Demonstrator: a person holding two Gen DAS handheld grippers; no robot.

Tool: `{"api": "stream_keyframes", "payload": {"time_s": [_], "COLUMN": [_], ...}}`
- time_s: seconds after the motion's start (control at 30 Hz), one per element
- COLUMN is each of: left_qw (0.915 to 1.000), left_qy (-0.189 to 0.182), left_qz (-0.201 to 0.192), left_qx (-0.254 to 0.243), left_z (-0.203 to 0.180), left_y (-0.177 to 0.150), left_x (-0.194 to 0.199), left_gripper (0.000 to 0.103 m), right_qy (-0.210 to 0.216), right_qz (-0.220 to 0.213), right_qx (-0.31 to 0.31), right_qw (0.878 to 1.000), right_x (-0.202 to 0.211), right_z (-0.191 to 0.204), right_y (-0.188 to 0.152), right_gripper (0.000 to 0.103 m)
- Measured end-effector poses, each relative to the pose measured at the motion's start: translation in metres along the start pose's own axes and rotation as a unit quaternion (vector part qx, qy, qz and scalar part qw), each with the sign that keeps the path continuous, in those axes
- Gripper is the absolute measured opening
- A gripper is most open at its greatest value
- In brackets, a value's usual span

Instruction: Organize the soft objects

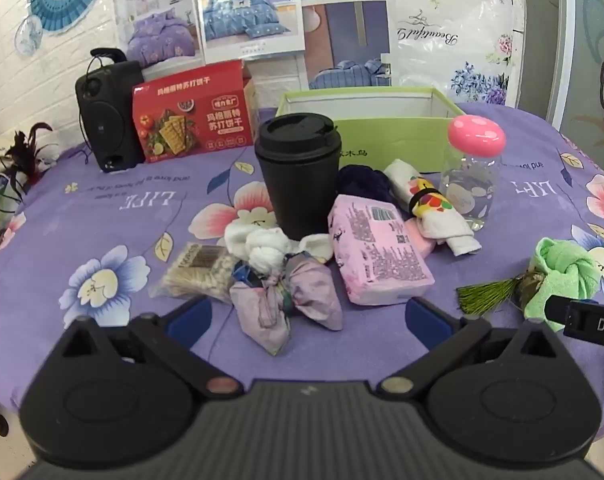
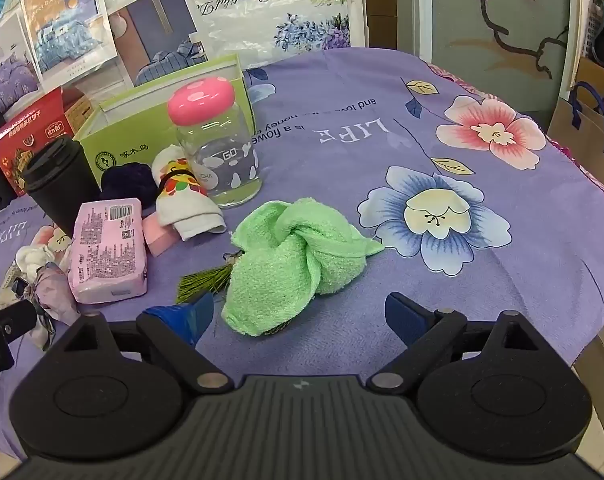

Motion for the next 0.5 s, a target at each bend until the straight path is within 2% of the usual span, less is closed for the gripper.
{"api": "stream_keyframes", "payload": {"time_s": [0.5], "left_qw": [1.0], "left_qy": [-0.001], "left_qz": [0.004], "left_qx": [-0.002], "left_z": [-0.0004], "left_y": [-0.0024], "left_x": [-0.0009], "left_gripper": [0.103], "right_qy": [0.003], "right_qz": [0.009], "right_qx": [0.011], "right_qw": [1.0], "right_x": [-0.003], "right_z": [0.0046], "right_y": [-0.0038], "right_gripper": [0.08]}}
Point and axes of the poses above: each gripper's, at about its wrist camera, not at the fingertips, and x roughly against the way its jaws point, z to its left, y to its top, the point moved 7 cm from there along -x, roughly the way its jaws point, and after that the axes turned 11 degrees about -z, right-handed, at the moved point
